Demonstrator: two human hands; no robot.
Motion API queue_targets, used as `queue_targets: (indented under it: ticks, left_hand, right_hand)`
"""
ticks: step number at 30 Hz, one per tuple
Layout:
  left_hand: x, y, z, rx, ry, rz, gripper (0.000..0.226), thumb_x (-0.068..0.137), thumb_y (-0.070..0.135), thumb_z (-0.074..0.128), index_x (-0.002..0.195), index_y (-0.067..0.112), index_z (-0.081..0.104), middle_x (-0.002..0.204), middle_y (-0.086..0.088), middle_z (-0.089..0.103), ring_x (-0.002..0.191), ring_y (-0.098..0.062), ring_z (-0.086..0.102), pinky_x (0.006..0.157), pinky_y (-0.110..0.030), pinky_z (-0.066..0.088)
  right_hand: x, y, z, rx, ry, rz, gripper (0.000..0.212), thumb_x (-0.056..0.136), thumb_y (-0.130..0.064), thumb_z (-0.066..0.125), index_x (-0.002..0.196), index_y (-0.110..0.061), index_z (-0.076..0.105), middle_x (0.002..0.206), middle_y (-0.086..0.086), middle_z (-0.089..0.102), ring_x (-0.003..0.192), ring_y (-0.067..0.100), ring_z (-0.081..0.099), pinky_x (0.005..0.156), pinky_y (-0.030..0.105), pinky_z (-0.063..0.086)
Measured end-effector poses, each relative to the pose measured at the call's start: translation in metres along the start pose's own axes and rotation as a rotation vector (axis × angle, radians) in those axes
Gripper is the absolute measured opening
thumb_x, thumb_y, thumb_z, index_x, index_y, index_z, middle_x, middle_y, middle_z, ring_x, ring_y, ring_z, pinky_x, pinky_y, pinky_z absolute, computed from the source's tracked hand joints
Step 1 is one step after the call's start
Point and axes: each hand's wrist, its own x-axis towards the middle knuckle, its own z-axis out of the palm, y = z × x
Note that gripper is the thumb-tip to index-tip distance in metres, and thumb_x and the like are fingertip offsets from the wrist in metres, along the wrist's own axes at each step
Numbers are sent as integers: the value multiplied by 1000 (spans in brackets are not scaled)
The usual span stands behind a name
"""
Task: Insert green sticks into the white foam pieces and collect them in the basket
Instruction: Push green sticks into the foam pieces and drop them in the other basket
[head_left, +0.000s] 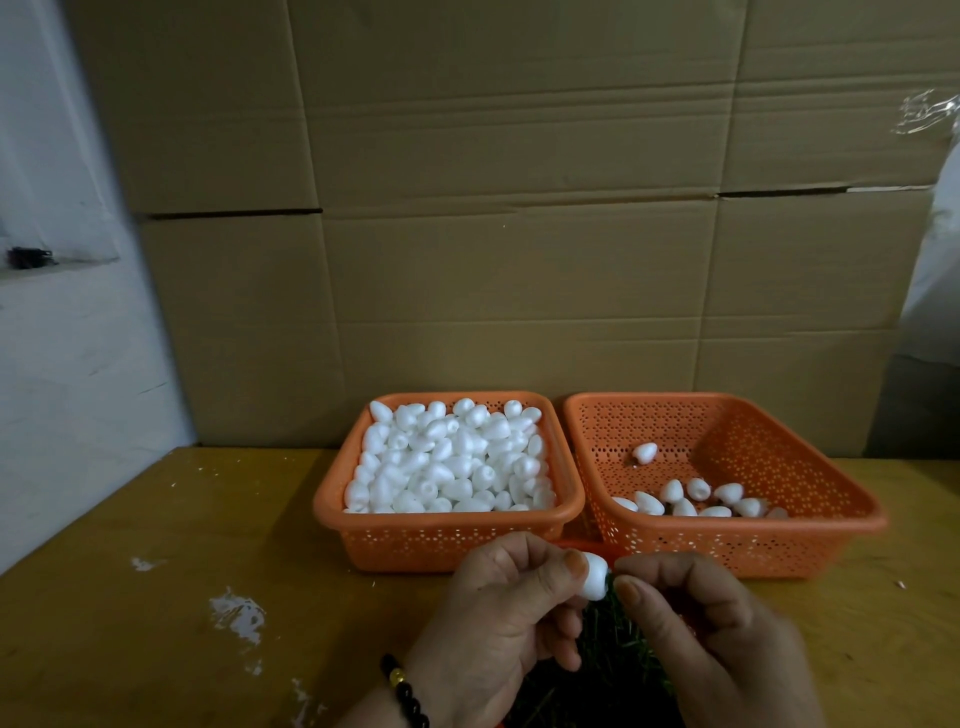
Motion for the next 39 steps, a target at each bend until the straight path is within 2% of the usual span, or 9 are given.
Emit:
queue_targets:
  ticks: [3,16,22,25,30,36,39]
  left_hand:
    - [0,0,1,1,2,-1,32,66,22,74,84,1,59,64,-9,63,51,-13,54,39,-23,43]
    - [0,0,1,-5,-3,-2,30,66,22,75,83,2,59,66,-9,63,52,-14,54,40,-24,44]
    - [-1,3,-1,-42,-8,-1,27,65,19,76,81,3,61,67,-11,64,53,-15,55,41,-25,45]
    - [-1,4,-3,-64,-37,-1,22,65,17,75,80,4,65,69,-11,64,55,-15,56,43,-26,46]
    - [-1,6,-6,-176,-106,-24,30,67,14,73,96,5,72,77,-13,64,59,-18,57,46,-27,50]
    - [-1,9,-9,-345,-213,-54,21,70,7,70,91,7,75,84,-16,65,65,-20,61,51,-28,54]
    - [-1,10,-11,-420,-265,-63,32,62,2,82,92,4,73,89,-20,66,68,-23,63,55,-29,55]
  right_hand:
    - [1,-1,-1,-5,-14,-16,20,66,-26,70,82,-37,68,74,-24,68,70,-8,64,62,1,42]
    - [1,-2,-2,-3,-41,-5,18,66,-28,70,81,-39,68,74,-23,69,71,-7,64,63,3,44]
    - [-1,-3,-1,102,-44,86,31,60,-37,71,91,-42,69,78,-17,72,75,-4,67,68,8,49]
    - [-1,-4,0,164,-49,121,36,58,-39,71,94,-42,69,81,-11,73,76,0,68,69,9,50]
    - [-1,-4,0,190,-53,135,34,58,-42,70,92,-41,69,84,-7,74,77,4,69,70,15,53]
    - [-1,-3,1,191,-58,140,34,58,-42,70,92,-41,69,84,-6,74,75,4,69,68,15,53]
    - [-1,-3,1,190,-55,141,34,57,-41,70,92,-41,69,84,-7,73,74,2,68,67,14,52]
